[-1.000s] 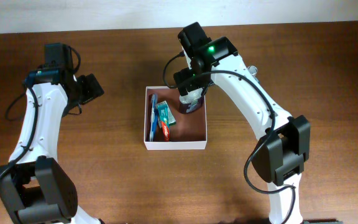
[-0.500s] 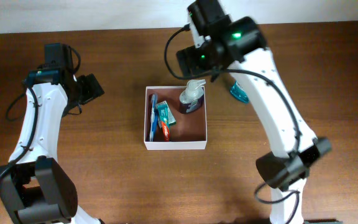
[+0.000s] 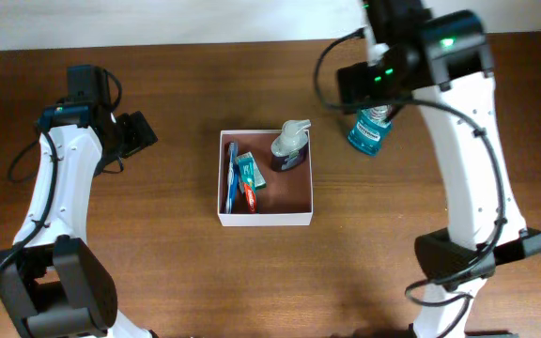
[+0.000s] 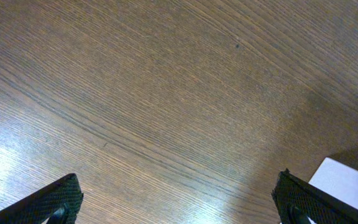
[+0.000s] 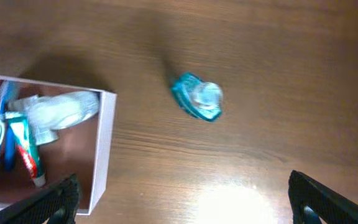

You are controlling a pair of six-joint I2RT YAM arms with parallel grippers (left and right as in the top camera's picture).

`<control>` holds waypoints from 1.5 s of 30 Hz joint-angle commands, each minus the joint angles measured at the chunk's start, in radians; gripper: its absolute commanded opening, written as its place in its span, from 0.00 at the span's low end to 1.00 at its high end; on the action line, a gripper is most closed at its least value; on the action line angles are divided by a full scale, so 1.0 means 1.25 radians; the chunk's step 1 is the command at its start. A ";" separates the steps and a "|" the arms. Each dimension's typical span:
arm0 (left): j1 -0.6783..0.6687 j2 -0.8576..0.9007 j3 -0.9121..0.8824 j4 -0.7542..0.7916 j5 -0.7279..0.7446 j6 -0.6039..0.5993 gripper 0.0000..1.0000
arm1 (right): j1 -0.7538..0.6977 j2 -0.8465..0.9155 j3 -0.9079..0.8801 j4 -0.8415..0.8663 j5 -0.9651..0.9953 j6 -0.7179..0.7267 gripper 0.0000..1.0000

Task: Pack container
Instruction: 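Move right gripper over the blue Listerine bottle and lower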

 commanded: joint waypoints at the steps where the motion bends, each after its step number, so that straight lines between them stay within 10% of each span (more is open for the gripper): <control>1: 0.002 -0.018 0.011 0.000 -0.006 0.004 0.99 | -0.050 -0.002 0.003 -0.005 -0.054 0.018 0.98; 45: 0.002 -0.018 0.011 0.000 -0.006 0.004 0.99 | -0.144 0.001 -0.441 0.342 -0.119 -0.233 0.98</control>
